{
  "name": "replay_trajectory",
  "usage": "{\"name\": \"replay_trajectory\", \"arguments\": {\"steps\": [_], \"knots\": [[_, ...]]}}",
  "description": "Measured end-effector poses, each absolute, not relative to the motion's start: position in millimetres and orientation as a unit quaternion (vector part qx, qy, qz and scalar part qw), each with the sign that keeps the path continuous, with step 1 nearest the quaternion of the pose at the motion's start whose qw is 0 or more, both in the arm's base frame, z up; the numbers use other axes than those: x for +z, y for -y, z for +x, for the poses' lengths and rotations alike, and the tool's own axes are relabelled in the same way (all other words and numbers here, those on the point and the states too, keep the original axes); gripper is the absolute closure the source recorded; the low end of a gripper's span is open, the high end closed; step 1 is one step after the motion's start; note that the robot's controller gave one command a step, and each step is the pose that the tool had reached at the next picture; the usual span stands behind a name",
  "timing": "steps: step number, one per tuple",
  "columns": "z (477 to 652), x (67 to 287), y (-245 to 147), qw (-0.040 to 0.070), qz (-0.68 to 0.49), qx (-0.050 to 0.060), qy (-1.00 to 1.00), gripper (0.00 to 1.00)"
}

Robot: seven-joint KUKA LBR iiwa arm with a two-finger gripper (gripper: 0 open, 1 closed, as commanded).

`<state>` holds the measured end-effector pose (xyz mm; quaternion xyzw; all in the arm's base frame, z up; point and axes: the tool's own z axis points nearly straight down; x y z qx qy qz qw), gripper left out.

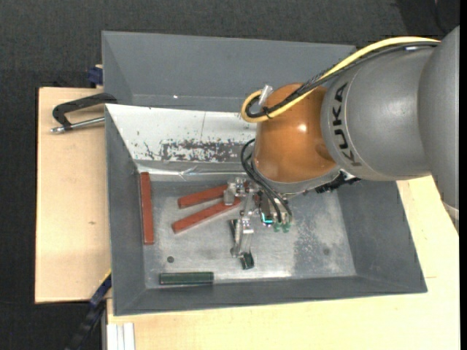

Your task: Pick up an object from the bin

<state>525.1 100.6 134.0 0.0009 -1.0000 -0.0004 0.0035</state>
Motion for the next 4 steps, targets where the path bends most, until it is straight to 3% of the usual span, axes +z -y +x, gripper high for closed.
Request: {"name": "replay_trajectory", "arguments": {"steps": [2,3,4], "knots": [[531.2,135.5,-102.3,-0.001,0.002,-0.001,1.000,0.00],[544.8,112.6,-95.3,0.003,0.069,-0.001,0.998,0.00],[591.1,74.2,-93.5,-0.004,0.020,-0.002,1.000,1.00]]}}
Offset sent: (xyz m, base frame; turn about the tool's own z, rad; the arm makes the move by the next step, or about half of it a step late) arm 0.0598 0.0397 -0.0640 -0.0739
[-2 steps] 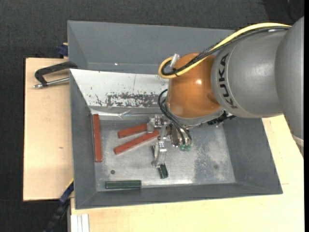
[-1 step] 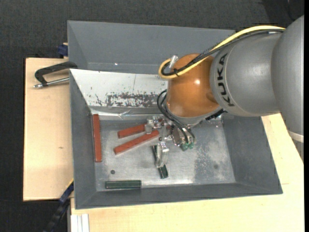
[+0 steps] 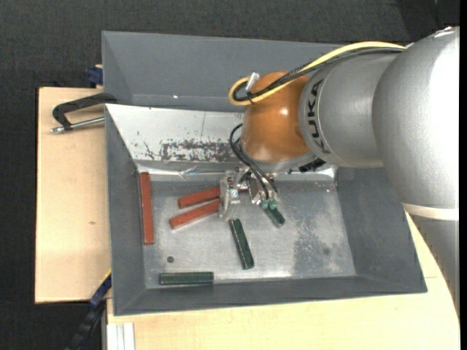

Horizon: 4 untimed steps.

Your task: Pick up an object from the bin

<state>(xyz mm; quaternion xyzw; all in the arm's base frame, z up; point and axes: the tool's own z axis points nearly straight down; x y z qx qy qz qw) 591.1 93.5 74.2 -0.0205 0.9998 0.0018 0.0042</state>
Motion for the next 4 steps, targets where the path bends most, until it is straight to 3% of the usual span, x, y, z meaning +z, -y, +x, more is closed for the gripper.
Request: {"name": "replay_trajectory", "arguments": {"steps": [1,2,3,4], "knots": [[589.1,71.3,-92.8,0.001,-0.020,0.001,-1.000,0.00],[589.2,71.1,-92.5,0.001,-0.020,0.001,-1.000,1.00],[589.2,71.1,-92.5,0.001,-0.020,0.001,-1.000,1.00],[581.9,118.0,-88.9,-0.001,-0.014,0.001,-1.000,1.00]]}}
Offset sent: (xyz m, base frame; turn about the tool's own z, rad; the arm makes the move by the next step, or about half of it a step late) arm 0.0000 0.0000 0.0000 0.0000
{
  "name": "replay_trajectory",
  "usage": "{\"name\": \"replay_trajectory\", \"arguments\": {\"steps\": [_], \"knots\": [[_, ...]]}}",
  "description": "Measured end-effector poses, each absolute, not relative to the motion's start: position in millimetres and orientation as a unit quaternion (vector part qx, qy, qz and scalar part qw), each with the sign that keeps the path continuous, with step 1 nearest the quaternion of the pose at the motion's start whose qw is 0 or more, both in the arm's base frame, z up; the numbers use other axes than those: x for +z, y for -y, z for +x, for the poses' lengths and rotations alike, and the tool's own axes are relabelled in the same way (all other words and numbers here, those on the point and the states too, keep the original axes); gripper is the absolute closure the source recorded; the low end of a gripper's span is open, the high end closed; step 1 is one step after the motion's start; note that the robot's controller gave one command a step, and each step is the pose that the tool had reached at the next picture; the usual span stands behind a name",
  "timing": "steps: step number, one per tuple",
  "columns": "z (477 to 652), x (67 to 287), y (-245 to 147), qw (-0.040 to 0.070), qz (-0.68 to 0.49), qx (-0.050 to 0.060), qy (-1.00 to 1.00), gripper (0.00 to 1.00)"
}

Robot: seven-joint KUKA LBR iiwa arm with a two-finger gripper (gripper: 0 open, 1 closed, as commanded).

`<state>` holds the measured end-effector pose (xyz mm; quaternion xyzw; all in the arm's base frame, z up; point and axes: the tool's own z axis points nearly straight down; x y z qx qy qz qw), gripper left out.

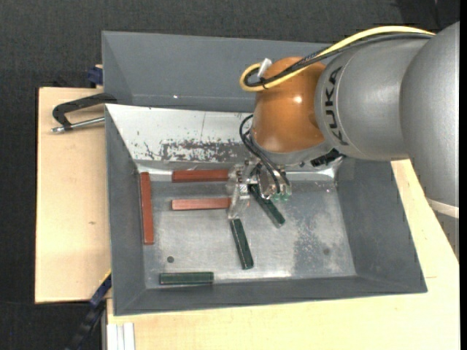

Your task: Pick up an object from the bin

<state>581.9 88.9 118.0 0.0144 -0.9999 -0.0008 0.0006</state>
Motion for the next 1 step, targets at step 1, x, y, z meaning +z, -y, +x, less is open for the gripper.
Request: {"name": "replay_trajectory", "arguments": {"steps": [1], "knots": [[578.9,218.2,-74.9,-0.002,0.013,-0.001,1.000,1.00]]}}
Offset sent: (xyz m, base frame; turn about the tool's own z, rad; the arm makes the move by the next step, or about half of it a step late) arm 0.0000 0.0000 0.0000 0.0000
